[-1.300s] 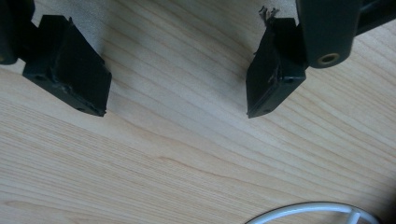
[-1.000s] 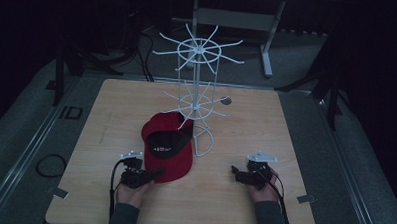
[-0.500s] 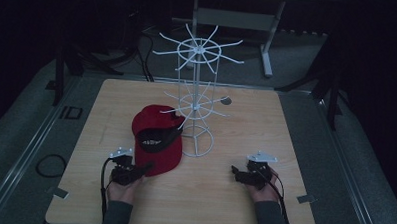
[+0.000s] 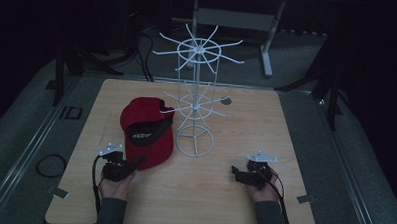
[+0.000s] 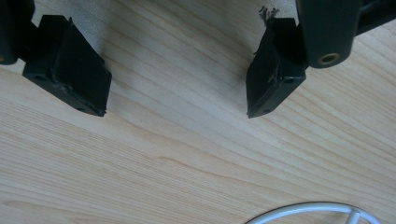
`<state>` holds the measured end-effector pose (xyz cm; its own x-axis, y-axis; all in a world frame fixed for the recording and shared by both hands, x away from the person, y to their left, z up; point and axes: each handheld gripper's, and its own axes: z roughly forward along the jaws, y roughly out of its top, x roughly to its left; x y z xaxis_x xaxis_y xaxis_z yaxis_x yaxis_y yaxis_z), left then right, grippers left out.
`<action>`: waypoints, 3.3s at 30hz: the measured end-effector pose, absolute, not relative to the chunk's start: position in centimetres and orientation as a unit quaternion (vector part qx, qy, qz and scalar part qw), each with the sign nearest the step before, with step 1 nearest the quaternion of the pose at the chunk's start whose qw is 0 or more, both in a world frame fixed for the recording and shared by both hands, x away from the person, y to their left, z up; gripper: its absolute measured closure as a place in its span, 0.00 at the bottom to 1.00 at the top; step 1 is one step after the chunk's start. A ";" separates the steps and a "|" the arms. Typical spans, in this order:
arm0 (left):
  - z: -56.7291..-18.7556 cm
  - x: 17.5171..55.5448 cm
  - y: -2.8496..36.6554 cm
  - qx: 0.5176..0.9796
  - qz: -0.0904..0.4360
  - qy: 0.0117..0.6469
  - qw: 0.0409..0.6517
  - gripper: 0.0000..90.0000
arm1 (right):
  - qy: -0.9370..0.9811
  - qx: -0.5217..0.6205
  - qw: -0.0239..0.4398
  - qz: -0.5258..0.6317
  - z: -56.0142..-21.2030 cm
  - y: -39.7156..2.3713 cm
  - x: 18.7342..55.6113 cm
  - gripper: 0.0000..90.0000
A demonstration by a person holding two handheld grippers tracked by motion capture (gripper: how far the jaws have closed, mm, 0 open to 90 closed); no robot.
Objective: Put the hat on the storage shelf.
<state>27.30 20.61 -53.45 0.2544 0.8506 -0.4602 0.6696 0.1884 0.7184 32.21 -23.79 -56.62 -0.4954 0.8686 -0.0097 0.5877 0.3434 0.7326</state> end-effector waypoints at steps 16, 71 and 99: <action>-51.6 27.3 21.9 0.614 0.123 0.603 0.493 0.95 | 0.794 0.459 0.204 0.343 -56.6 -23.8 32.2 0.25; -45.6 28.0 23.8 0.586 0.184 0.580 0.535 0.95 | 0.794 0.458 0.204 0.343 -56.6 -23.8 32.3 0.25; -42.4 28.7 23.4 0.582 0.208 0.557 0.555 0.95 | 0.794 0.458 0.204 0.344 -56.6 -23.8 32.3 0.25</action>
